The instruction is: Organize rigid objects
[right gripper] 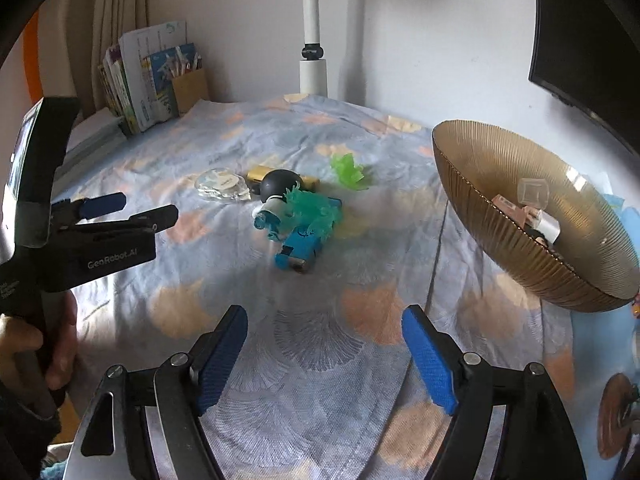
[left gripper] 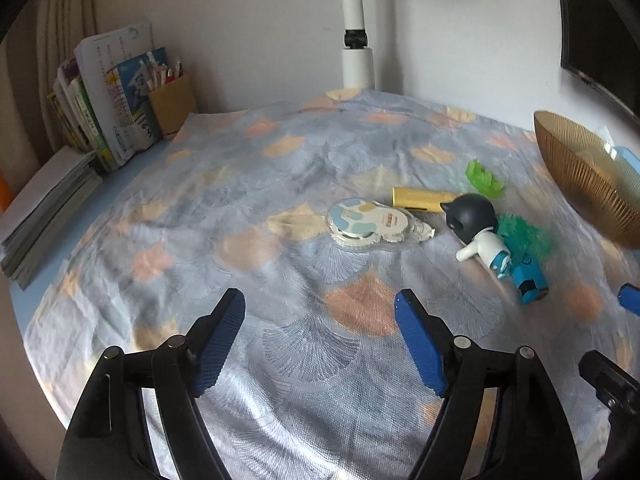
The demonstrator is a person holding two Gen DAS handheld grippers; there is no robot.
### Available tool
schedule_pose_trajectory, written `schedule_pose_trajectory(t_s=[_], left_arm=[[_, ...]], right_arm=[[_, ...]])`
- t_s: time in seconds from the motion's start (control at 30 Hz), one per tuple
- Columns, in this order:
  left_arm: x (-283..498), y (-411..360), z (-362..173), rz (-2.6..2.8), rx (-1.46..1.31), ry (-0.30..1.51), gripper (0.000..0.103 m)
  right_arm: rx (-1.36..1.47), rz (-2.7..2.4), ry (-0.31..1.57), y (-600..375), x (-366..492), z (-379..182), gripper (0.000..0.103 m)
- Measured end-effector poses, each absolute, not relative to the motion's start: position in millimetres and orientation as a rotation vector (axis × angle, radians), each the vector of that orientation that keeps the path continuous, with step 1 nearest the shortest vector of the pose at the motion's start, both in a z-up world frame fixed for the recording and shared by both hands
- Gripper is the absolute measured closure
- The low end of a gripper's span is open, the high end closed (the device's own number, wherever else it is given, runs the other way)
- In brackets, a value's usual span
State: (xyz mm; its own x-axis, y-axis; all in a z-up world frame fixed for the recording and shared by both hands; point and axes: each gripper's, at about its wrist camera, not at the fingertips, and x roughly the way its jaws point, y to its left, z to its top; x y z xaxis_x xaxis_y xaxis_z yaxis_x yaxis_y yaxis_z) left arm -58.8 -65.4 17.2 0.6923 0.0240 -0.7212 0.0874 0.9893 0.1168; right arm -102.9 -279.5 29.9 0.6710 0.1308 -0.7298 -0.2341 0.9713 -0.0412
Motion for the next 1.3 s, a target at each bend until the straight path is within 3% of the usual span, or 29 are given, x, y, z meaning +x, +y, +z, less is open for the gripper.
schedule_pose_trajectory(t_s=[0.6,1.3], left_arm=[[-55.7,-63.2,12.7,0.023,0.161,0.82,0.027],[-60.6,-68.1,13.6,0.01,0.198,0.807,0.027]], right_arm=[[-0.17,0.216,0.771,-276.1,-109.7,31.6,0.016],[-0.164,0.166,0.806,-281.0,-100.4,26.8,0.016]])
